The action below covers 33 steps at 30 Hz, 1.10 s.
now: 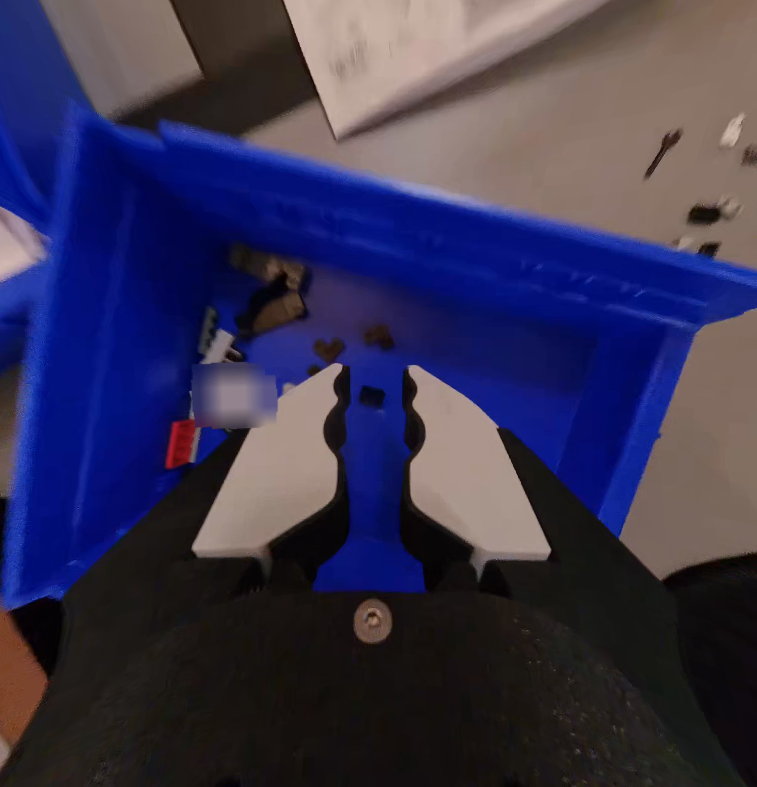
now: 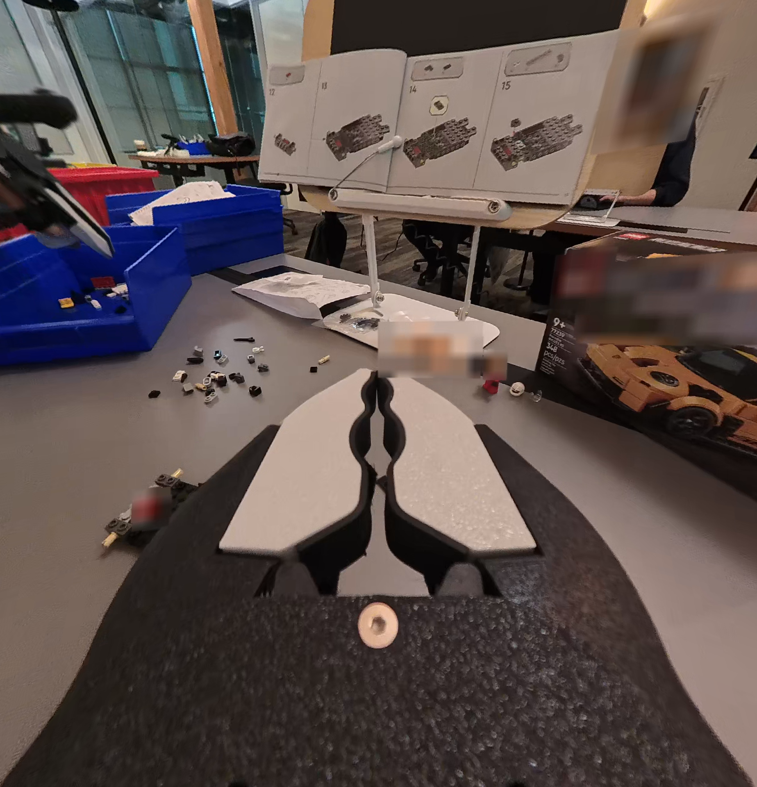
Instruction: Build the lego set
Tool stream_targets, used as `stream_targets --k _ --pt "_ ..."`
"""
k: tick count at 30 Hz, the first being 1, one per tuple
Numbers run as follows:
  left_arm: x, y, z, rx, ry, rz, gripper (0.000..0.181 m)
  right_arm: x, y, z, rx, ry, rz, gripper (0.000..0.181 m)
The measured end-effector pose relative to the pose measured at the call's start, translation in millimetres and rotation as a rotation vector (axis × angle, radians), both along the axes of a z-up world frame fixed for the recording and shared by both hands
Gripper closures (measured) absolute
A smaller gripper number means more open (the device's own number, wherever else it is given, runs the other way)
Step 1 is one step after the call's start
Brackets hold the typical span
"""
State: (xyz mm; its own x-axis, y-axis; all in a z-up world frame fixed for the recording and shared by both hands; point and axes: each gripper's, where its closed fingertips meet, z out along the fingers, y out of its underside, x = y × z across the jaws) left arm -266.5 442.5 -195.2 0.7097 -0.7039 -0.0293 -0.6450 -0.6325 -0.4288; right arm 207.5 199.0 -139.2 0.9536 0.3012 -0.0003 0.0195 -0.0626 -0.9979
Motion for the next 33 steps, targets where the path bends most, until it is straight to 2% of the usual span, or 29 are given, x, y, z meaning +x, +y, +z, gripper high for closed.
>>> stream_targets --k 2,5,16,19,26,28,30,33 --pt "-11.0 2.6 -24.1 -0.077 0.061 0.015 0.157 -2.5 -0.2 -3.0 -0.005 -0.014 0.014 0.181" --pt "-24.5 10.7 -45.9 -0.123 0.168 0.024 0.155 -4.6 0.4 -7.3 -0.021 -0.016 0.029 0.181" --pt "-32.2 15.2 -81.8 -0.272 0.243 0.047 0.154 -5.5 0.1 -12.4 -0.041 -0.028 0.05 0.181" --pt "-26.8 20.5 -82.6 -0.26 0.196 0.061 0.162 -2.3 0.7 -12.0 -0.041 -0.019 0.038 0.181" --pt "-26.5 20.7 -82.5 -0.265 0.167 0.088 0.162 -6.1 0.4 -13.6 -0.045 -0.027 0.054 0.181" --pt "-31.4 17.3 -79.3 -0.249 0.201 0.077 0.162 -6.4 -0.3 -12.2 -0.038 -0.036 0.05 0.181" --pt "-26.5 12.6 -62.0 -0.201 0.171 0.051 0.162 -6.7 -1.6 -9.9 -0.03 -0.038 0.049 0.181" --pt "-0.7 -8.5 -15.4 -0.098 0.08 -0.049 0.162 -10.5 -2.0 -7.1 -0.021 -0.036 0.065 0.181"
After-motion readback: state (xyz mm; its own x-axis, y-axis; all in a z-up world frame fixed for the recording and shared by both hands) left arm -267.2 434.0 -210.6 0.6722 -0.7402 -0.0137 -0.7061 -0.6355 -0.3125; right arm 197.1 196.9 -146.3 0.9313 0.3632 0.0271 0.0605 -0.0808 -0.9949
